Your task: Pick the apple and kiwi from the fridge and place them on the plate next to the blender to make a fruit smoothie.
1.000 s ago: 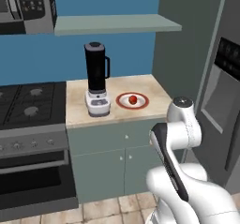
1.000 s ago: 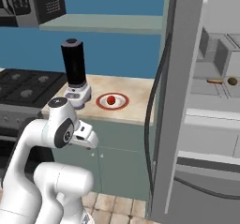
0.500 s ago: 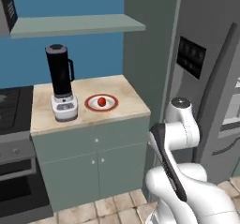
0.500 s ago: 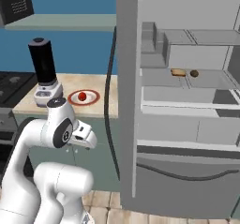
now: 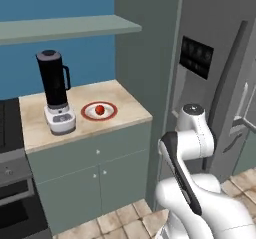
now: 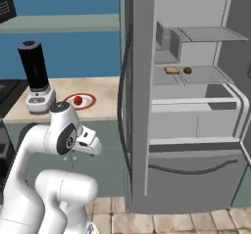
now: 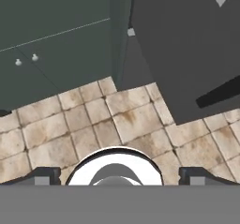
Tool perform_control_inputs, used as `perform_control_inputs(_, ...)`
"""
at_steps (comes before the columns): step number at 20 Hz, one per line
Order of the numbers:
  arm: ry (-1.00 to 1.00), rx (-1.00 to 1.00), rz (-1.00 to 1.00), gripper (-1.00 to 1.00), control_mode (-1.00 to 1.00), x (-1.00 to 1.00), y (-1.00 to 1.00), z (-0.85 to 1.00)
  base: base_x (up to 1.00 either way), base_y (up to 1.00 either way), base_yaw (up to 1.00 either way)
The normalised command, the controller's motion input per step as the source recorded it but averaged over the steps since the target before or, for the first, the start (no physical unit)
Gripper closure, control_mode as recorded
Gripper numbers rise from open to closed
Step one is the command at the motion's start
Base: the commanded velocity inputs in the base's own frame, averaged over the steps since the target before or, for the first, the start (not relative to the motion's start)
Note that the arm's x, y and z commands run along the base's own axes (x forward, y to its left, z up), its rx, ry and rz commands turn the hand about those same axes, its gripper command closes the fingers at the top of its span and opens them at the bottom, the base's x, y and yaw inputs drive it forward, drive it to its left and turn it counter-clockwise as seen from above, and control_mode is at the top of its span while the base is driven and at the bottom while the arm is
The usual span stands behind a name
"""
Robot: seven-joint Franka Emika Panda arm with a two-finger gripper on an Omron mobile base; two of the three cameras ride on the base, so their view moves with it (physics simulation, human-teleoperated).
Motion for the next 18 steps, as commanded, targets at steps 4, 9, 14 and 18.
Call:
perform_control_inputs(4,0.00,0.00,0.00,-1.00,1.00,0.00,0.00,0.00,-1.00,0.27,-0.32)
perform_control_inputs(9,0.00,0.00,0.00,-1.00,1.00,0.00,0.00,0.00,-0.88,0.75,-0.41)
perform_control_inputs(14,0.00,0.00,0.00,-1.00,1.00,0.00,0.00,0.00,-0.52,0.80,-0.62)
perform_control_inputs(18,0.00,0.00,0.00,-1.00,1.00,0.00,0.00,0.00,-0.36,0.09,-0.85)
